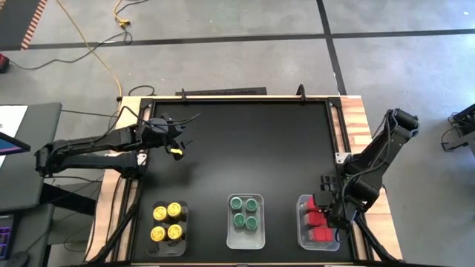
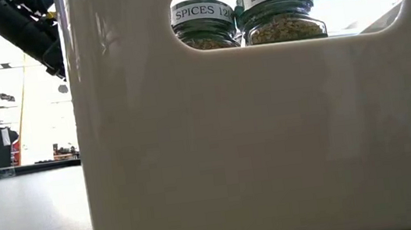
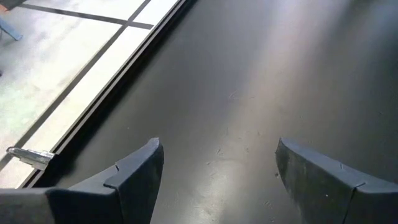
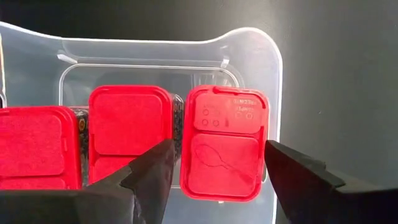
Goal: Sort spices by type
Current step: Put the red seasoning can into the transparent bin, then return to Home Position
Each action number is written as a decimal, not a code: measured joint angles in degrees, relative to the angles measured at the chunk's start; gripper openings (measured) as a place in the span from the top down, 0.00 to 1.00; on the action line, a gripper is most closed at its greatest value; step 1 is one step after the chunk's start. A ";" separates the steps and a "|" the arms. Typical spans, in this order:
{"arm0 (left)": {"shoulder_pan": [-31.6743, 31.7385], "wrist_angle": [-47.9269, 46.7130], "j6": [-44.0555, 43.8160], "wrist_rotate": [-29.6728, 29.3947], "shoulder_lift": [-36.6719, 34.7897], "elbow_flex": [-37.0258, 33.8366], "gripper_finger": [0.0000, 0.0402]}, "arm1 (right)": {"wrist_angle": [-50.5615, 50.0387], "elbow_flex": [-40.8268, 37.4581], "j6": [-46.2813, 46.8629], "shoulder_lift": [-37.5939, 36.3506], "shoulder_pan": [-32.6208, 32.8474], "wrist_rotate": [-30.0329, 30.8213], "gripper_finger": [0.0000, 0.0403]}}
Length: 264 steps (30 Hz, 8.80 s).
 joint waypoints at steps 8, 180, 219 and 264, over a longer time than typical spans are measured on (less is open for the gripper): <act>0.02 0.00 0.00 0.00 0.00 0.00 0.27 | -0.08 0.00 1.06 0.00 0.02 0.00 0.31; -11.91 25.61 0.29 18.29 -42.75 -33.05 0.27 | 45.14 -43.80 -35.13 -64.33 -48.06 -11.30 0.31; -11.91 25.59 0.23 18.25 -42.76 -33.05 0.27 | 45.23 -43.91 -49.88 -60.33 -49.59 -11.18 0.31; -11.91 25.59 0.01 18.23 -42.75 -33.05 0.27 | 45.31 -43.93 -49.88 -60.33 -49.59 -11.19 0.31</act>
